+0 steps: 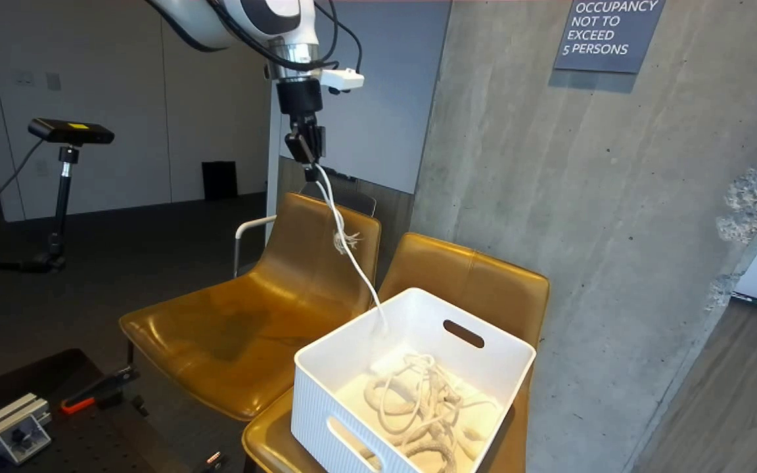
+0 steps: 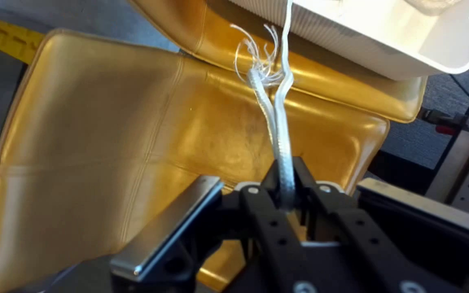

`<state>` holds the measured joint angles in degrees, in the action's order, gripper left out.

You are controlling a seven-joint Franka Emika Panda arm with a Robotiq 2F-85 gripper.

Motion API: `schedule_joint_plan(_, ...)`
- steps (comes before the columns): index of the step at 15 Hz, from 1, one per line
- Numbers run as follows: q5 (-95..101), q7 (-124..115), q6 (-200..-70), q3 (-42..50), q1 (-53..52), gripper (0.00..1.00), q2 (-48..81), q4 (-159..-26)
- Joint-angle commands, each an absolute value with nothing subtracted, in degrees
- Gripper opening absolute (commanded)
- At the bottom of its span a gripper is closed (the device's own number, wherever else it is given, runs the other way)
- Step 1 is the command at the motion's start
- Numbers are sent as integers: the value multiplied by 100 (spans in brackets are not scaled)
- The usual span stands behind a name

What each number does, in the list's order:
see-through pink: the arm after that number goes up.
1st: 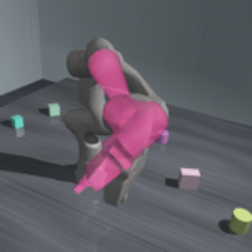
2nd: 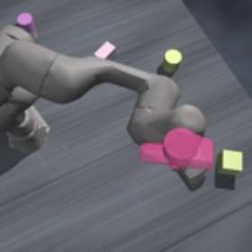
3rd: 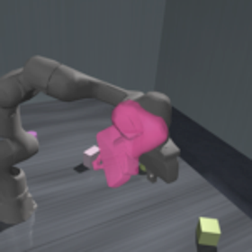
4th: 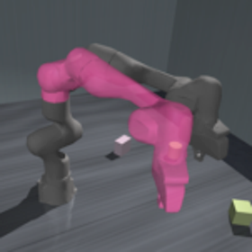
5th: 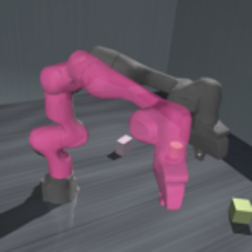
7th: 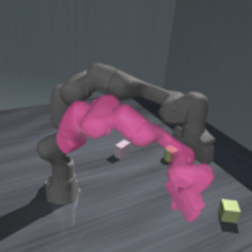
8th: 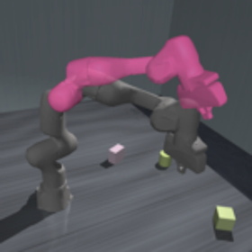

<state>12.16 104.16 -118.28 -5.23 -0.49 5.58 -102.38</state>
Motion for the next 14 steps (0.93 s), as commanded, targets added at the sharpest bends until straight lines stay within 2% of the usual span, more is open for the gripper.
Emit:
schedule_joint_plan(1, 1251, 10526, -11921, -729, -431, 2, -260, -11019)
schedule_joint_plan(6, 1400, 10488, -11955, -999, -915, 2, 29, -10887)
schedule_joint_plan(14, 1159, 10766, -11749, -1024, -877, 2, 1660, -9281)
